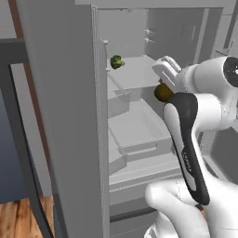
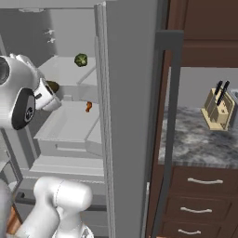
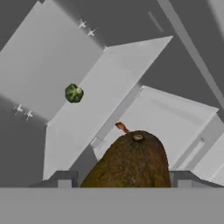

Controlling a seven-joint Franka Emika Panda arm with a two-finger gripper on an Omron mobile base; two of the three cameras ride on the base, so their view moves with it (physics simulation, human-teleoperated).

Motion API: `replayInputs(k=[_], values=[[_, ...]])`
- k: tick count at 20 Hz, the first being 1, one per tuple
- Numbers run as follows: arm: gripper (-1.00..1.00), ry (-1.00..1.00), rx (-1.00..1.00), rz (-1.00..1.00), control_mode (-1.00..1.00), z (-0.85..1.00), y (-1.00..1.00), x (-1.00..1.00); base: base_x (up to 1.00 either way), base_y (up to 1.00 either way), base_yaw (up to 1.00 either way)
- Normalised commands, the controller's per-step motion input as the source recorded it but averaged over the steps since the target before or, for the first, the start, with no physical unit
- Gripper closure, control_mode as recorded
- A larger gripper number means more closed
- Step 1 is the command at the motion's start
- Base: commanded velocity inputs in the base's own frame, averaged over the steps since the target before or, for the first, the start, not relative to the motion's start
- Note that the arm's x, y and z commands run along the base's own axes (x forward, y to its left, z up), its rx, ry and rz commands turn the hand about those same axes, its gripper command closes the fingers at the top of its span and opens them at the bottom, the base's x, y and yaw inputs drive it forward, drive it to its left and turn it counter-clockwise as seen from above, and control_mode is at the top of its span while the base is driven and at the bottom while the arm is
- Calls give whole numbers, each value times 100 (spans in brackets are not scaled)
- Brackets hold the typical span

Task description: Transport the chicken drumstick and avocado to the fridge. Place the chicken drumstick on the rack containing meat and place the avocado on the rack containing the vegetable, ensuring meats and vegetables are on different racks.

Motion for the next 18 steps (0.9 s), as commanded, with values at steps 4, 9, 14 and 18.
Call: replayInputs(k=[4,9,14,18], values=[[100,-14,0,8,-100,6,0,99,0,0,0],[100,0,0,13,-100,0,2,100,0,0,0],[100,1,0,9,-100,0,1,100,0,0,0],[100,18,0,-2,-100,0,0,100,0,0,0]])
